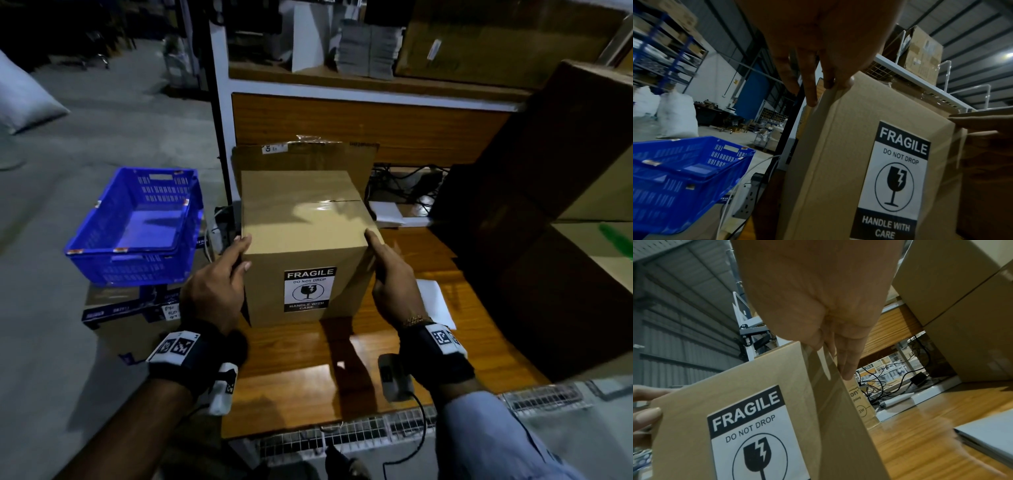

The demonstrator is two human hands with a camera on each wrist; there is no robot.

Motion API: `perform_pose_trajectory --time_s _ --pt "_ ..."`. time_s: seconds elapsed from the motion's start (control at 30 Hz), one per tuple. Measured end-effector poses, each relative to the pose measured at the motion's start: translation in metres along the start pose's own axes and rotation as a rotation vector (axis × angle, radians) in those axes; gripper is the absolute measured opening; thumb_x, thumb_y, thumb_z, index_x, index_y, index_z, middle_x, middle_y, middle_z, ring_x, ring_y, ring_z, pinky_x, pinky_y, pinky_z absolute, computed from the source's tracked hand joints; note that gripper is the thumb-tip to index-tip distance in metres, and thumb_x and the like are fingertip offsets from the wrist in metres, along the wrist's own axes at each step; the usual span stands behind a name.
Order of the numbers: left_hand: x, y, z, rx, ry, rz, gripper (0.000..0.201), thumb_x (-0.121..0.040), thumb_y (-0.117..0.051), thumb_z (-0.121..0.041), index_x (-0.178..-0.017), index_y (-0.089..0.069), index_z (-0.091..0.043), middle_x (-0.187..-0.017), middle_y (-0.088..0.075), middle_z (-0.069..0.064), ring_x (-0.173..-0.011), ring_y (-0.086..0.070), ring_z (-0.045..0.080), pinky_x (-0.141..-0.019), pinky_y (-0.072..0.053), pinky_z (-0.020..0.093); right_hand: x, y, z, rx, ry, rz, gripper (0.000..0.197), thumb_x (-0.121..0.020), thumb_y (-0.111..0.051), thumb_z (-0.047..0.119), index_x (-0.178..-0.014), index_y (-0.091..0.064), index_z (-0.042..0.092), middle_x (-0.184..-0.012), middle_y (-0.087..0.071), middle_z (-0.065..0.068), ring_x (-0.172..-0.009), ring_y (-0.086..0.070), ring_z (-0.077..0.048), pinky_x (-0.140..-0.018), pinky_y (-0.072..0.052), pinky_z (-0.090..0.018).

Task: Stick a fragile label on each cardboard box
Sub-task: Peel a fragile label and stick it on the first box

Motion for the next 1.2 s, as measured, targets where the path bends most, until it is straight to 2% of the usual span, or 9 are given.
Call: perform_pose_trajectory --time_s 0.07,0.1,0.2,0.53,0.67,0.83,0.97,1.13,1.2 --pt "-0.005 -0.001 0.003 -0.016 0.035 -0.002 0.049 -0.101 -0.062 -0.031 -0.148 -0.051 -0.043 -0.074 -0.068 0.006 -0.062 -0.06 0.023 -0.061 -0.044 0.028 -0.008 -0.006 0.0 0.01 -0.003 0.012 0.084 -0.095 -0.041 -0.017 -0.163 -0.029 0.031 -0.157 -0.046 -0.004 -0.143 -0.037 -0.018 -0.097 -0.004 0.012" --pt "-0.007 -0.001 0.004 -0.015 0.053 0.002 0.049 -0.102 -0.061 -0.032 -0.148 -0.049 -0.045 -0.074 -0.068 0.007 -0.063 -0.062 0.025 -0.061 -0.044 0.028 -0.01 -0.009 -0.001 0.011 -0.014 0.027 0.084 -0.096 -0.042 -0.016 -0.163 -0.028 0.033 -0.158 -0.045 -0.003 -0.144 -0.039 -0.019 -0.106 -0.01 0.006" --pt "-0.016 -0.001 0.007 -0.016 0.105 -0.007 0.048 -0.102 -0.061 -0.034 -0.146 -0.05 -0.048 -0.081 -0.07 0.011 -0.072 -0.066 0.031 -0.063 -0.043 0.03 -0.016 -0.017 0.003 -0.004 -0.035 0.044 0.088 -0.096 -0.043 -0.014 -0.163 -0.025 0.04 -0.16 -0.041 0.001 -0.144 -0.041 -0.021 -0.119 -0.036 -0.033" --pt "-0.039 -0.012 0.023 0.08 0.104 0.019 0.046 -0.101 -0.063 -0.026 -0.144 -0.055 -0.038 -0.096 -0.076 0.012 -0.085 -0.072 0.032 -0.072 -0.057 0.037 -0.032 -0.028 0.01 -0.03 -0.032 0.041 0.096 -0.094 -0.043 -0.017 -0.162 -0.019 0.047 -0.163 -0.037 0.002 -0.144 -0.042 -0.023 -0.112 -0.048 -0.05" --pt "-0.044 -0.013 0.025 0.083 0.084 0.018 0.045 -0.1 -0.064 -0.026 -0.143 -0.056 -0.038 -0.099 -0.076 0.012 -0.086 -0.072 0.031 -0.071 -0.056 0.033 -0.037 -0.031 0.009 0.017 -0.031 0.025 0.097 -0.093 -0.046 -0.017 -0.162 -0.018 0.046 -0.16 -0.042 0.002 -0.139 -0.048 -0.023 -0.112 -0.044 -0.041" --pt "-0.048 -0.014 0.023 0.106 0.064 0.029 0.046 -0.099 -0.066 -0.021 -0.143 -0.059 -0.029 -0.097 -0.076 0.018 -0.08 -0.072 0.033 -0.068 -0.053 0.033 -0.045 -0.033 0.003 0.095 -0.022 0.026 0.097 -0.093 -0.048 -0.013 -0.163 -0.014 0.046 -0.146 -0.053 -0.002 -0.125 -0.055 -0.025 -0.087 -0.044 -0.029" --pt "-0.05 -0.013 0.024 0.117 0.063 0.04 0.045 -0.1 -0.065 -0.02 -0.144 -0.058 -0.028 -0.1 -0.076 0.018 -0.083 -0.073 0.033 -0.073 -0.056 0.036 -0.045 -0.037 0.002 0.12 -0.012 0.018 0.1 -0.094 -0.053 -0.01 -0.163 -0.01 0.048 -0.145 -0.054 -0.002 -0.122 -0.057 -0.025 -0.101 -0.047 -0.05" --pt "-0.052 -0.012 0.028 0.097 0.057 0.046 0.047 -0.101 -0.064 -0.023 -0.146 -0.054 -0.031 -0.104 -0.076 0.016 -0.082 -0.072 0.03 -0.075 -0.059 0.036 -0.05 -0.041 -0.002 0.114 0.001 0.018 0.102 -0.093 -0.051 -0.01 -0.162 -0.008 0.051 -0.145 -0.053 -0.005 -0.127 -0.055 -0.028 -0.098 -0.054 -0.043" --pt "-0.052 -0.012 0.029 0.101 0.066 0.068 0.05 -0.101 -0.064 -0.024 -0.148 -0.051 -0.035 -0.106 -0.075 0.015 -0.085 -0.072 0.029 -0.076 -0.06 0.038 -0.052 -0.04 -0.002 0.132 -0.021 0.032 0.1 -0.094 -0.051 -0.01 -0.163 -0.008 0.047 -0.149 -0.051 -0.004 -0.133 -0.052 -0.027 -0.103 -0.045 -0.035"
Point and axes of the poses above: each hand's wrist, its own x-axis away from the middle knuckle, its own y-axis out of the back of the hand, z = x × y, the point moved 1 cm from there along -x, towards the middle knuckle
